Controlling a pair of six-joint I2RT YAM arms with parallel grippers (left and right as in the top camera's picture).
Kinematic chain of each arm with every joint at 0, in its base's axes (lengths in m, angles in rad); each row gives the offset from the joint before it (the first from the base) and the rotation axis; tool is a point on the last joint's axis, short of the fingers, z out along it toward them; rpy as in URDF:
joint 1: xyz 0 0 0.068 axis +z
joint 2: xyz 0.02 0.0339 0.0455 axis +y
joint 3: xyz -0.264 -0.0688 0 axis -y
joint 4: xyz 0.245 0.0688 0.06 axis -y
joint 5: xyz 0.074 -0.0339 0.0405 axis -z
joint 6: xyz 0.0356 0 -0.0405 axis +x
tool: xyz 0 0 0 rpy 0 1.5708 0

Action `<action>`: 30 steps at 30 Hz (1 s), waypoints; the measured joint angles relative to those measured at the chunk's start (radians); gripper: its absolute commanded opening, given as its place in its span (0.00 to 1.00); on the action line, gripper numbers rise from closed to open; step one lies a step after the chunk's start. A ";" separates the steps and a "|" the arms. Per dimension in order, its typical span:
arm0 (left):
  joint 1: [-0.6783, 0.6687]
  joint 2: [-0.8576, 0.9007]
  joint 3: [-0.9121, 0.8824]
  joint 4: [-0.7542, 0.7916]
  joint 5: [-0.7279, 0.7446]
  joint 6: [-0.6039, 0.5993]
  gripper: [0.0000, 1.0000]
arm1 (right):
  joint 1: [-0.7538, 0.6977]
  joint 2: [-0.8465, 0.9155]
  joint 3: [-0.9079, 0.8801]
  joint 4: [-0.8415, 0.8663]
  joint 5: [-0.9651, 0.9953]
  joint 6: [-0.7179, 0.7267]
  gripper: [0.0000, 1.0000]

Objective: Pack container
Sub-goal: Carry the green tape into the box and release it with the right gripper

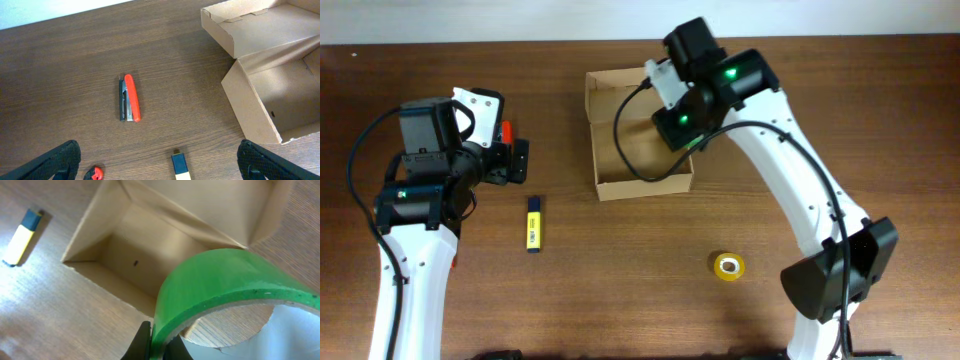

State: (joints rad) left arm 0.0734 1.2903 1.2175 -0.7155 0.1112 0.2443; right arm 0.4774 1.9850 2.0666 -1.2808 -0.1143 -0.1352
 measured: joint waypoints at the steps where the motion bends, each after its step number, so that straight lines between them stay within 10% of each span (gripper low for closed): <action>1: 0.000 0.000 0.000 0.000 0.000 0.000 0.99 | 0.016 0.001 0.000 0.002 0.000 -0.001 0.04; 27: 0.000 0.000 0.000 -0.026 0.000 0.000 0.99 | 0.050 0.312 0.011 0.093 0.000 -0.007 0.04; 30: 0.000 0.000 0.000 -0.026 0.000 0.000 0.99 | 0.050 0.312 0.011 0.092 0.005 -0.003 0.40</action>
State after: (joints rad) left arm 0.0734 1.2907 1.2175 -0.7414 0.1112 0.2443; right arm 0.5274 2.2974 2.0777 -1.1885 -0.1093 -0.1383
